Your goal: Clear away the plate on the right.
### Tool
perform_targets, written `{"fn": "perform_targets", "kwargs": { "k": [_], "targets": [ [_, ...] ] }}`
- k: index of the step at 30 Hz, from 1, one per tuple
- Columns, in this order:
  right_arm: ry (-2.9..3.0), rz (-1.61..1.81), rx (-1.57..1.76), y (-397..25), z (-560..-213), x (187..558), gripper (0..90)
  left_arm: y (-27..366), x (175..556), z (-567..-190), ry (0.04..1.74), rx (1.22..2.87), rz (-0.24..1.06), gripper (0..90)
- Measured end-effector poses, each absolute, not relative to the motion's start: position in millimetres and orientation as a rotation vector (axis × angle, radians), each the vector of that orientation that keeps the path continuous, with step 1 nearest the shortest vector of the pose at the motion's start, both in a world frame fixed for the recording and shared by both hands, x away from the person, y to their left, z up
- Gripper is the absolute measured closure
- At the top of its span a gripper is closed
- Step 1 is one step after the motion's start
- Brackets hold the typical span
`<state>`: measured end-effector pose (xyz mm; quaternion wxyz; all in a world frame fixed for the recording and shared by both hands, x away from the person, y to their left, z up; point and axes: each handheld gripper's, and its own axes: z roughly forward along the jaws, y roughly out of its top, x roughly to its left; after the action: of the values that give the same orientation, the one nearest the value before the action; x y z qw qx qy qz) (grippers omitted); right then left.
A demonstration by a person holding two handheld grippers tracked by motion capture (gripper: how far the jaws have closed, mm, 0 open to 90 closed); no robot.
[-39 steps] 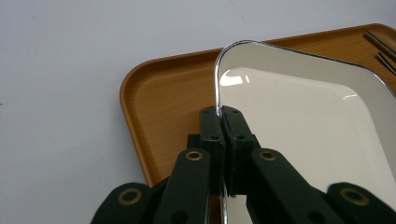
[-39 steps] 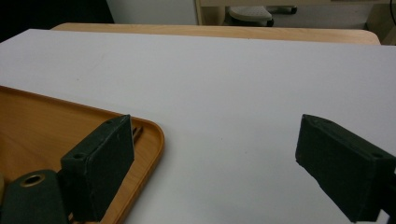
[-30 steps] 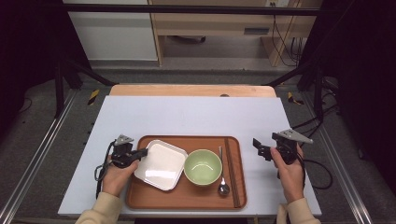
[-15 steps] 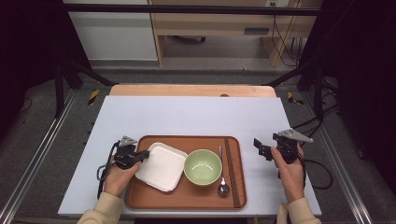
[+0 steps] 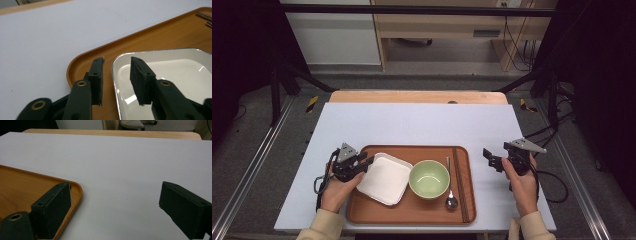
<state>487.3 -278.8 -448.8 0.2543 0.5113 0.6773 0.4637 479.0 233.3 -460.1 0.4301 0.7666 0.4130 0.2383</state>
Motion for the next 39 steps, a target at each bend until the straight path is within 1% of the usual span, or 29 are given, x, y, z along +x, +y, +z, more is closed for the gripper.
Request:
{"fn": "perform_targets", "kwargs": {
  "k": [11, 16, 18, 27, 31, 39],
  "targets": [
    [1.803, 1.296, 1.315, -272, -443, 482, 10.7, 233, 472, -446, 0.946, 1.835, 0.631, 38.4],
    [1.781, 1.315, 1.304, -269, -439, 479, 10.6, 240, 464, -436, 0.886, 1.768, 0.629, 23.2],
    [1.773, 1.324, 1.29, -268, -437, 478, 10.6, 243, 461, -431, 0.85, 1.736, 0.628, 18.8],
    [1.748, 1.416, 1.212, -260, -426, 470, 9.6, 254, 451, -413, 0.711, 1.673, 0.611, 6.8],
    [1.757, 1.43, 1.187, -253, -423, 468, 9.1, 259, 448, -410, 0.695, 1.668, 0.618, 4.7],
    [1.819, 1.451, 1.116, -233, -423, 465, 8.7, 275, 445, -410, 0.694, 1.659, 0.621, 3.2]
  ]
}}
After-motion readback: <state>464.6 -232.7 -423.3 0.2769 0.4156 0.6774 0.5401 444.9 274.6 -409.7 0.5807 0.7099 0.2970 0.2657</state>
